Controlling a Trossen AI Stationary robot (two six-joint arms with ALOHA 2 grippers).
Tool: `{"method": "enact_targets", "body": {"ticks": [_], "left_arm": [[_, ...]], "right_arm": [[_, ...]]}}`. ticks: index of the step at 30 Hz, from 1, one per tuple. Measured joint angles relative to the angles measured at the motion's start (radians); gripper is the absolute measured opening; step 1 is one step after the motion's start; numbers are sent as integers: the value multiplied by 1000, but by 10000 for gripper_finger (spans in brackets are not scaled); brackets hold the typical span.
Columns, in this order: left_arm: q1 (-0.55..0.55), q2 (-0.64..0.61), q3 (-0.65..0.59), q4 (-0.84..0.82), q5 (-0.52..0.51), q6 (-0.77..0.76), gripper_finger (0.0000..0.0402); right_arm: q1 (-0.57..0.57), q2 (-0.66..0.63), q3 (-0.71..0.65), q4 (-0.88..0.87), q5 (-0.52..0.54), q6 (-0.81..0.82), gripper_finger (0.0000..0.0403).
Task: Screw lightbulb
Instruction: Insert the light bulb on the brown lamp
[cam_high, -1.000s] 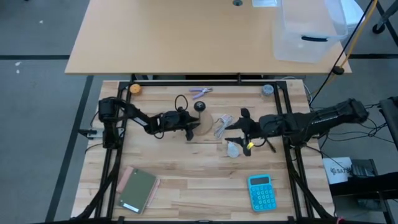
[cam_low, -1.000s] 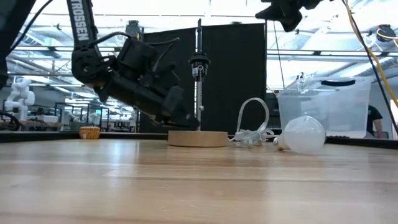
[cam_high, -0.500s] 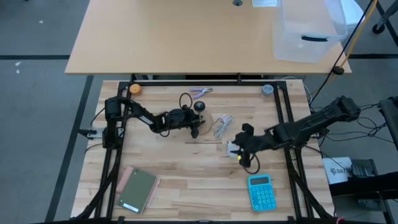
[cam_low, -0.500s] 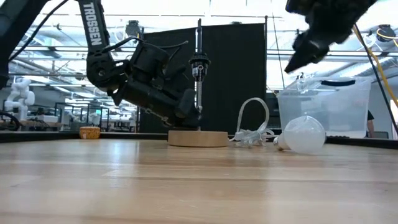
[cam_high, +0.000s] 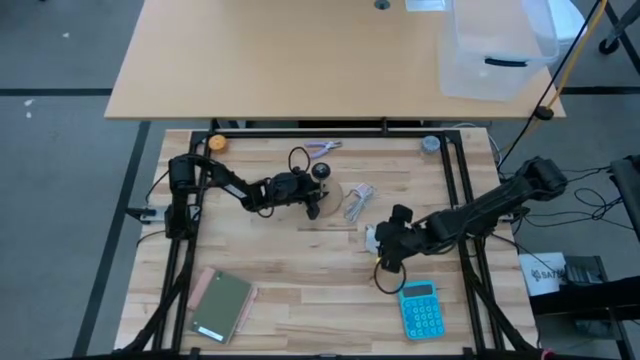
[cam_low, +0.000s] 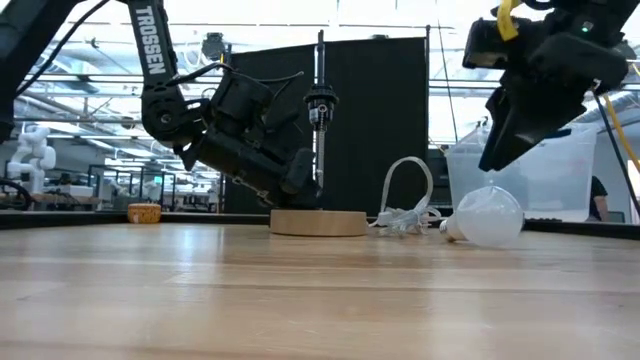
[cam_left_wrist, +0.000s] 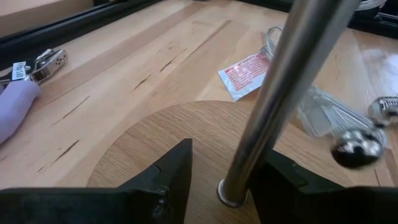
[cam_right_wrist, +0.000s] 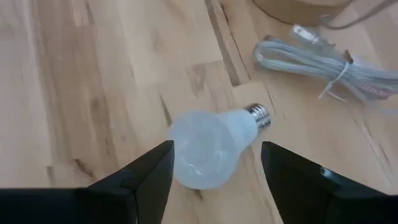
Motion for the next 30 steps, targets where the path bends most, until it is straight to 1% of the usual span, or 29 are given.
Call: {"method": "enact_targets", "body": {"ticks": [5, 9, 13, 16, 25, 30], "left_arm": [[0, 0, 0, 0, 0, -3, 149], [0, 0, 0, 0, -1, -3, 149], [0, 0, 0, 0, -1, -4, 149], [0, 0, 0, 0, -1, -5, 149], [0, 0, -1, 0, -1, -6, 149], [0, 0, -1, 0, -2, -6, 149]], "right_arm": [[-8, 3, 0, 42, -35, 69, 266], [-8, 5, 2, 67, -42, 112, 297], [-10, 28, 2, 66, -48, 120, 330], [-19, 58, 2, 65, -31, 120, 347], [-41, 184, 2, 65, -33, 120, 352], [-54, 224, 2, 70, -28, 120, 352]]}}
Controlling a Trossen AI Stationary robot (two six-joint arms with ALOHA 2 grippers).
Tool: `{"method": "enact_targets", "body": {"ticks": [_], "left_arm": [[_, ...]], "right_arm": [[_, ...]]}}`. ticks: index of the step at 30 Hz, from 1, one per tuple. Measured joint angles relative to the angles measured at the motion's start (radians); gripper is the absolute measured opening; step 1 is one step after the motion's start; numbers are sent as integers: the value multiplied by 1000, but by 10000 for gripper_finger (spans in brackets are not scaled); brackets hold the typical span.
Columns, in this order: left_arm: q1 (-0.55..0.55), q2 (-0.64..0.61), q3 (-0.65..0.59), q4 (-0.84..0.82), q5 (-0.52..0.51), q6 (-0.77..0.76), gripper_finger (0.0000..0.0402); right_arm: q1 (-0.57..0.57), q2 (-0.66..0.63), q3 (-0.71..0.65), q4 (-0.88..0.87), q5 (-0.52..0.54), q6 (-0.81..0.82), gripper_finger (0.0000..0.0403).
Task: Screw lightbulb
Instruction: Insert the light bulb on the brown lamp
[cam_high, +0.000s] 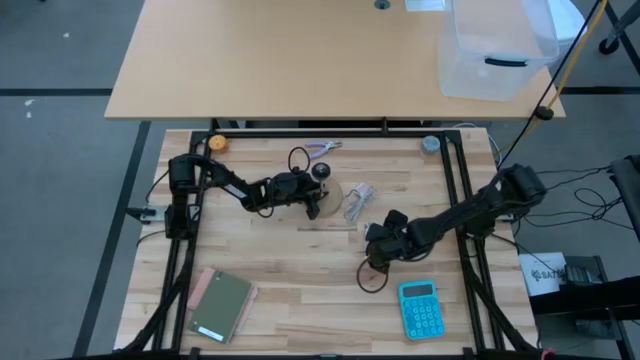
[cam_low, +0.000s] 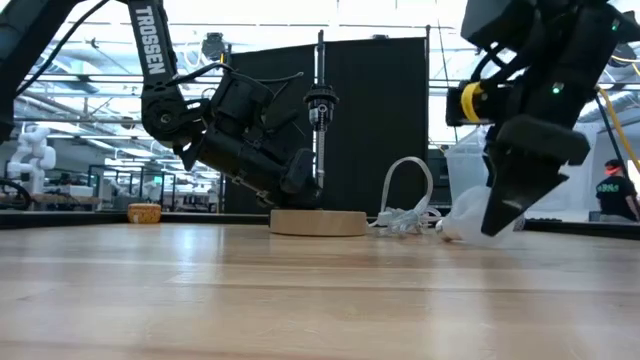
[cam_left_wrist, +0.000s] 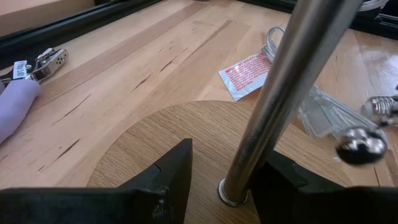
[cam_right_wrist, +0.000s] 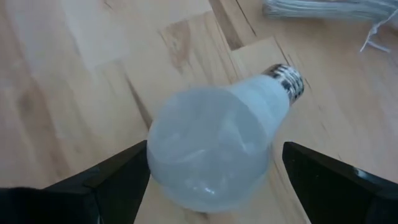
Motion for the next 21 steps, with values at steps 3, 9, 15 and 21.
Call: {"method": "enact_targets", "body": {"ticks": [3, 9, 15, 21], "left_arm": [[0, 0, 0, 0, 0, 0, 149], [0, 0, 0, 0, 0, 0, 149], [0, 0, 0, -1, 0, 1, 149], [0, 0, 0, -1, 0, 1, 149]], "right_arm": [[-7, 19, 0, 9, 5, 0, 352], [-18, 43, 0, 59, 9, -9, 352], [-26, 43, -1, 66, 31, -11, 339], [-30, 41, -2, 66, 30, -23, 276]]}}
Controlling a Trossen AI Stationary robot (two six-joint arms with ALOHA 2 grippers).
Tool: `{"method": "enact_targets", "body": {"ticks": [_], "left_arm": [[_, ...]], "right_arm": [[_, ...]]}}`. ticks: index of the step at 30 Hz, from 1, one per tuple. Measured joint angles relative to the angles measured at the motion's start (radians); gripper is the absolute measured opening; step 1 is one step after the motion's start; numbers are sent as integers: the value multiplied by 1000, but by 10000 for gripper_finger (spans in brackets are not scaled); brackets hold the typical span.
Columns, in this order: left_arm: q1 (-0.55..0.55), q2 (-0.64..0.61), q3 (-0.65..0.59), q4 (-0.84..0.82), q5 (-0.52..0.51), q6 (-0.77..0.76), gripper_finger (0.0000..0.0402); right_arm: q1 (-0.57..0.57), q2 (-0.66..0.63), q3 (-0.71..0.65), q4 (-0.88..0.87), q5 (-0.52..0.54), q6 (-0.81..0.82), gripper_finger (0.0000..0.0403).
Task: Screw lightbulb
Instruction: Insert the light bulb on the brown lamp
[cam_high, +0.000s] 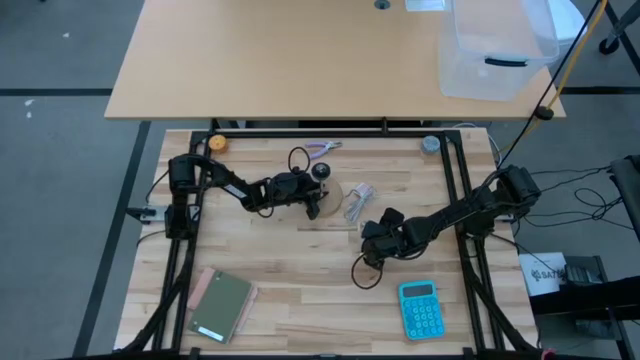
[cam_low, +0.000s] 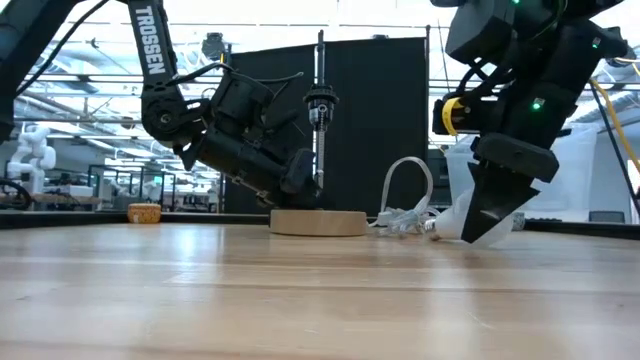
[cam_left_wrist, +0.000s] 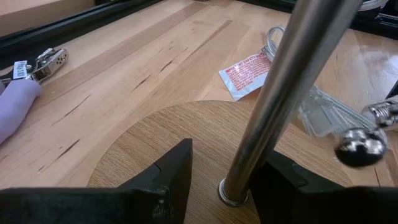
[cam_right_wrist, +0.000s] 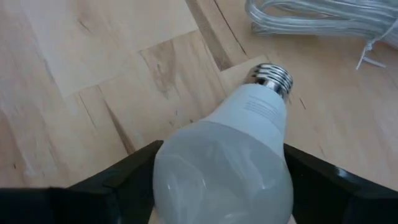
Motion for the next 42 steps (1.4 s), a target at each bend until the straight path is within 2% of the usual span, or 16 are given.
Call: {"method": "enact_targets", "body": {"ticks": [4, 16, 21, 30, 36, 42], "left_arm": [[0, 0, 0, 0, 0, 0, 149], [0, 0, 0, 0, 0, 4, 149], [0, 0, 0, 0, 0, 7, 149], [0, 0, -1, 19, 4, 15, 149], [-3, 0, -1, 19, 32, 39, 149], [-3, 0, -1, 16, 32, 56, 149]], "right_arm": [[0, -11, 0, -5, -8, -10, 247], [-27, -189, 23, -80, -34, -77, 245], [-63, -231, 153, -236, -35, -156, 246], [-143, -232, 484, -463, -74, -348, 245], [-188, -232, 639, -549, -87, -419, 245], [-238, -232, 715, -561, -143, -456, 246]]}}
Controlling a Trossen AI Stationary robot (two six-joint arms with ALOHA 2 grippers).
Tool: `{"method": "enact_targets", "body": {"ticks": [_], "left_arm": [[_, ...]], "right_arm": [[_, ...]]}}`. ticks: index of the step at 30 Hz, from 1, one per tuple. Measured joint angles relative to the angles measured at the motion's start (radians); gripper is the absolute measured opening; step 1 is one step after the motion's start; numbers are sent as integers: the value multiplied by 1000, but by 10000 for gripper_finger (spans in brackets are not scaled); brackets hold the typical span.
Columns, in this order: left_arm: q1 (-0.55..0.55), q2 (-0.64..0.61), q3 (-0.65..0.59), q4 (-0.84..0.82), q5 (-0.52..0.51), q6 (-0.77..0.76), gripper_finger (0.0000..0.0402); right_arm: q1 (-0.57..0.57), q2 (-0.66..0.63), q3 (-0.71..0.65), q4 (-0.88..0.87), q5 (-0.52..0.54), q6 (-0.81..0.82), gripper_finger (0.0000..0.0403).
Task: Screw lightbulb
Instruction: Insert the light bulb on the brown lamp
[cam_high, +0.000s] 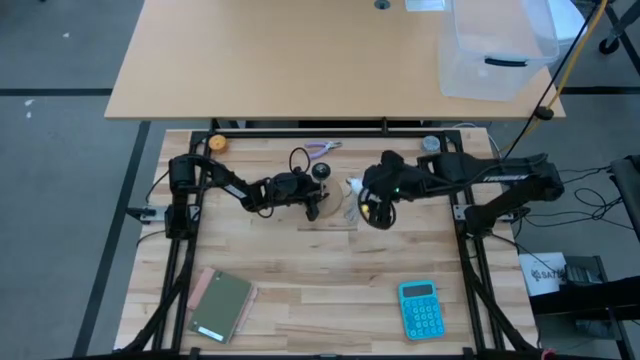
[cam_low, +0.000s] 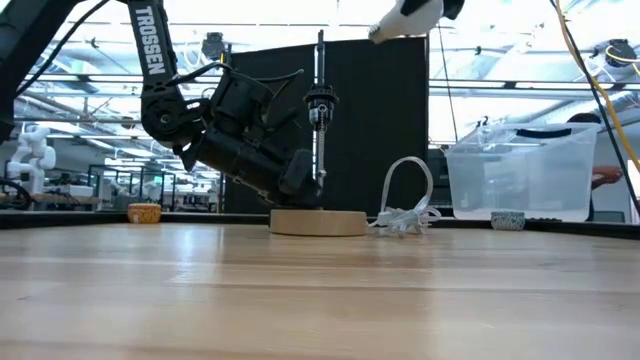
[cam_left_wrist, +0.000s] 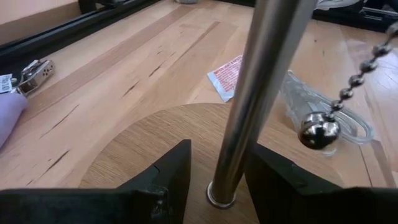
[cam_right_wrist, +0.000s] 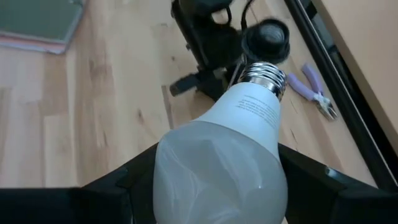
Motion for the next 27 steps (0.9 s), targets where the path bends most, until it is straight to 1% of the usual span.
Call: {"method": "enact_targets", "body": {"ticks": [5, 13, 18, 23, 27], "left_arm": [[0, 0, 0, 19, -1, 0, 149], [0, 0, 0, 20, 17, 8, 149], [0, 0, 0, 19, 18, 48, 149], [-1, 0, 0, 12, 20, 52, 149], [-1, 0, 0, 12, 21, 52, 149]], "right_arm": [[-44, 31, 64, -11, -52, -33, 246], [-110, 159, 267, -100, -102, -118, 248], [-137, 246, 416, -208, -112, -153, 248], [-154, 326, 581, -332, -134, -178, 248], [-174, 392, 710, -431, -177, -182, 248]]}}
